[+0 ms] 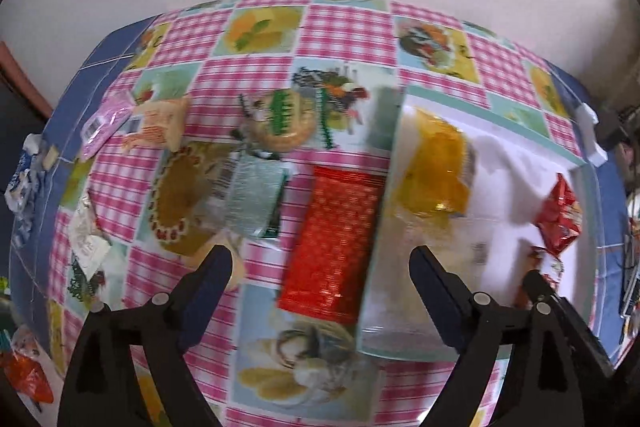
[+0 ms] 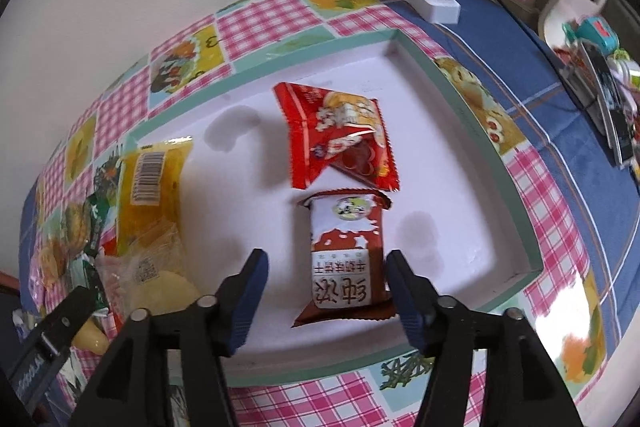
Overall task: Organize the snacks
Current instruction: 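Open both grippers to release the packets in the tray and withdraw, then move the right gripper to the yellow cup while the left gripper reaches the white sachet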
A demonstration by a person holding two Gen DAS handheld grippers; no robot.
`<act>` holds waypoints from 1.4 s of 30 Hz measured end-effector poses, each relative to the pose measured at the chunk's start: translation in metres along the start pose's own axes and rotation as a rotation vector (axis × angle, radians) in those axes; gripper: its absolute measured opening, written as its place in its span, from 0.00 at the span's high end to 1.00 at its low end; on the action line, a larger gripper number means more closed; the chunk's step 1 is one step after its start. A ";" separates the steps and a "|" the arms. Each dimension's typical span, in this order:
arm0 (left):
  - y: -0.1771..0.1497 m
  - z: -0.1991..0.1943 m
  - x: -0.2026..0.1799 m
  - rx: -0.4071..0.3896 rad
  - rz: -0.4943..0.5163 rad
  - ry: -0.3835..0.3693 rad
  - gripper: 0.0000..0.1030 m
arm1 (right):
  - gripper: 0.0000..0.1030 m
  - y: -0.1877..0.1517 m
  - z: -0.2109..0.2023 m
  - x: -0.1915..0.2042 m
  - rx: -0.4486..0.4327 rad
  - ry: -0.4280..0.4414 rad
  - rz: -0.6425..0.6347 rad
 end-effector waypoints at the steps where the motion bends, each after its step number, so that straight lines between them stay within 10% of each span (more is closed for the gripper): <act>1: 0.000 0.001 0.004 0.001 -0.006 0.007 0.12 | 0.28 0.000 -0.001 0.002 -0.005 0.002 -0.009; 18: -0.002 0.013 0.014 0.007 0.004 0.076 0.04 | 0.00 0.001 -0.003 0.010 -0.034 0.022 -0.044; 42: 0.010 -0.009 0.025 -0.054 0.049 0.042 0.00 | 0.00 0.000 -0.020 0.011 -0.060 0.013 -0.045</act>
Point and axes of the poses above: each gripper's, at about its wrist camera, not at the fingertips, and z roughly the way its jaws point, x to its left, y to its top, the point moved 9 cm from there along z, roughly the way its jaws point, and after that the axes turned 2 degrees about x, right-handed, at the moved point
